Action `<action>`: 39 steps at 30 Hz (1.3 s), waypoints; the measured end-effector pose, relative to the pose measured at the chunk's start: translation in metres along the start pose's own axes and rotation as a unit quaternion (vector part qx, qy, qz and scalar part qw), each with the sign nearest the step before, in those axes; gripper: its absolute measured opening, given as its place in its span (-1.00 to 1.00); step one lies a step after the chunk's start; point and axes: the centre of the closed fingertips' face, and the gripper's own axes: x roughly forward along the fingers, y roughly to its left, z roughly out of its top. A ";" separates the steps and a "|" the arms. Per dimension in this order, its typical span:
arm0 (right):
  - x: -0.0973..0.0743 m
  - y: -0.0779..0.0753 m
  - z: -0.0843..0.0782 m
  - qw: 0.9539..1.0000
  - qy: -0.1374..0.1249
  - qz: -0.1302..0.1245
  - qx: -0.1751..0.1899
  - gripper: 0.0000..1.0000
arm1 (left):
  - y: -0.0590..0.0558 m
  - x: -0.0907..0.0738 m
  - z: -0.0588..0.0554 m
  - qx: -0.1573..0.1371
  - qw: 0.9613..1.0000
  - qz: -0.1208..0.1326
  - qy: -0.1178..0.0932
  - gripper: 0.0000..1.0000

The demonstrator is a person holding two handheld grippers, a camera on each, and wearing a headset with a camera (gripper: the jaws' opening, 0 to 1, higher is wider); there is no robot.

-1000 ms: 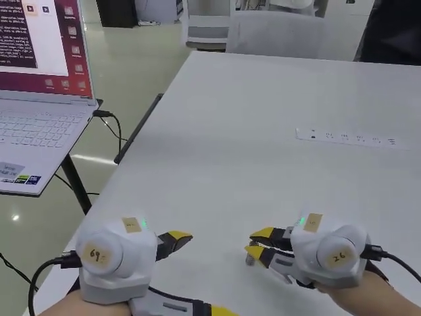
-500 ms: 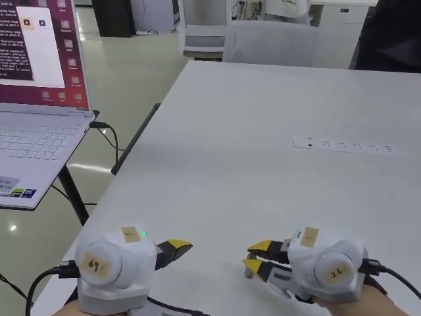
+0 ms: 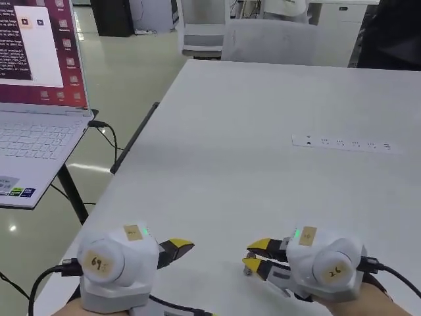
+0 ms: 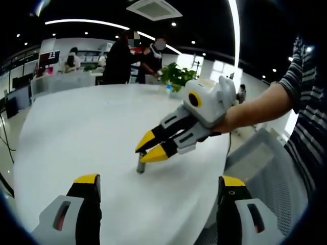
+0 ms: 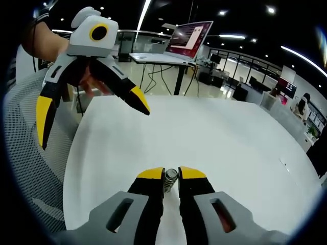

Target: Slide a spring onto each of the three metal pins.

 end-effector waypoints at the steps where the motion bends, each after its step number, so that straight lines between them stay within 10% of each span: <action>1: 0.000 0.000 0.000 1.000 0.000 -0.001 0.002 -0.85 | 0.000 0.000 0.000 0.001 1.000 -0.001 0.001 0.84; 39: -0.001 0.001 0.000 1.000 -0.003 0.000 0.004 -0.84 | 0.001 0.002 0.002 0.001 1.000 0.002 0.002 0.83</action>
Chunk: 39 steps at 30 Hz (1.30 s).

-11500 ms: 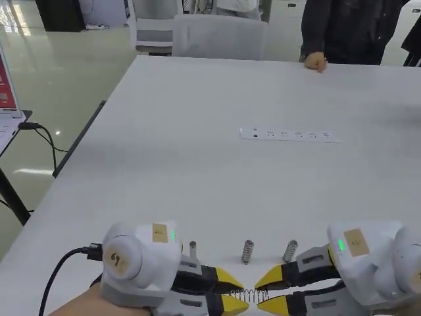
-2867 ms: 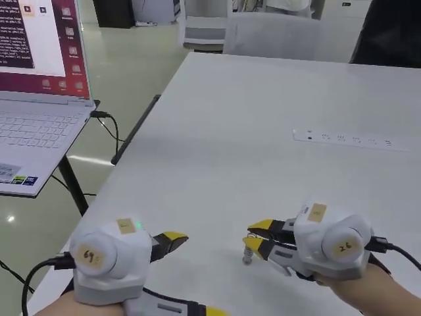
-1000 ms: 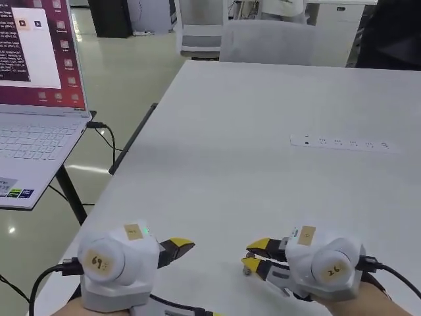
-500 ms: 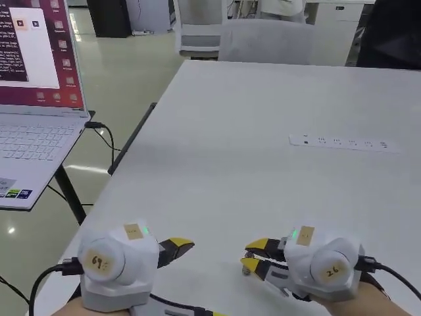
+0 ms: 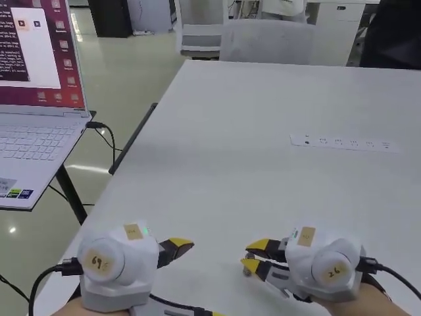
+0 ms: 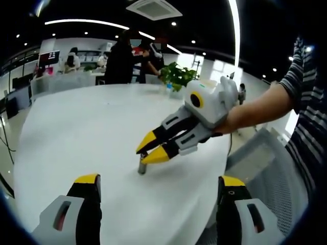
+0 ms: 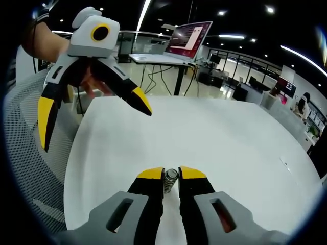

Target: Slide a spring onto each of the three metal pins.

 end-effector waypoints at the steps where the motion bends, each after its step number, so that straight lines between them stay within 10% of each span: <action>1: 0.000 0.000 0.000 1.000 0.000 0.000 0.000 -0.84 | 0.000 0.000 0.000 0.000 1.000 0.000 0.000 0.83; 39: -0.015 -0.006 0.008 1.000 -0.012 -0.009 0.022 -0.68 | -0.005 0.007 0.013 0.012 1.000 0.001 -0.004 0.85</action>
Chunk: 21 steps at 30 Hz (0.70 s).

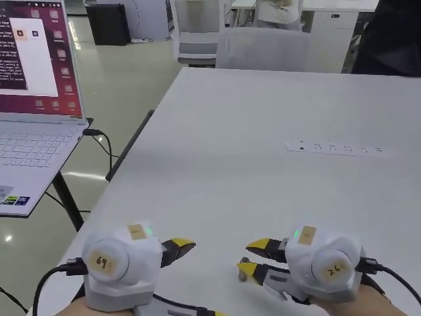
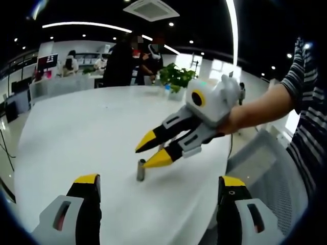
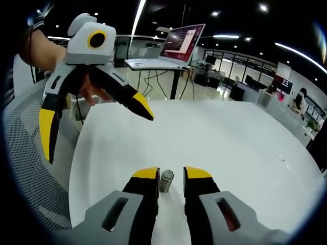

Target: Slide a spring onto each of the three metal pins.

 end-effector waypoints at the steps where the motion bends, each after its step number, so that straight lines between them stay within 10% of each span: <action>1: -0.003 -0.001 0.001 1.000 -0.002 -0.001 0.002 -0.67 | -0.001 0.001 0.001 0.001 1.000 -0.001 -0.001 0.85; 21: -0.032 -0.007 0.002 0.999 -0.025 -0.012 0.019 -0.48 | -0.005 0.011 0.004 0.001 1.000 0.008 -0.002 0.86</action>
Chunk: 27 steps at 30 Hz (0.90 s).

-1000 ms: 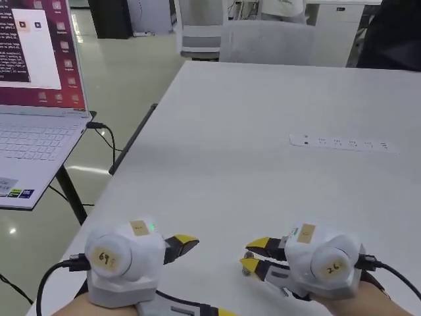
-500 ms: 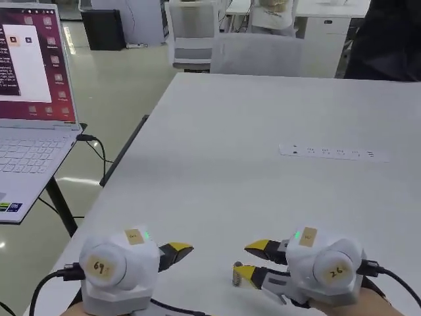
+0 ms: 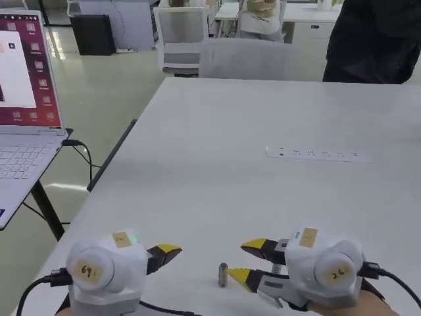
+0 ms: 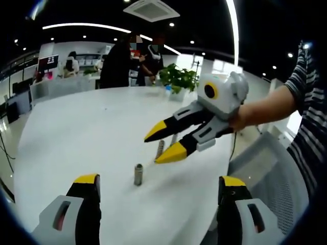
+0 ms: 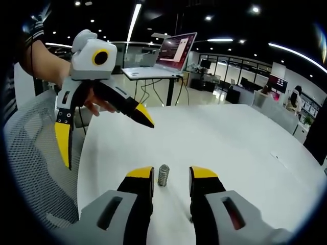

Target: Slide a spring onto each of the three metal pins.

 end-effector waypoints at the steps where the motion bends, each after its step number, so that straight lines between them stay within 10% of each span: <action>1: -0.003 -0.001 -0.001 1.000 -0.002 -0.002 0.003 -0.47 | 0.000 0.000 0.000 -0.001 1.000 0.001 0.000 0.86; 27: -0.075 -0.024 -0.020 0.998 -0.033 -0.039 0.039 -0.27 | 0.004 0.004 0.009 -0.012 0.999 0.043 -0.018 0.89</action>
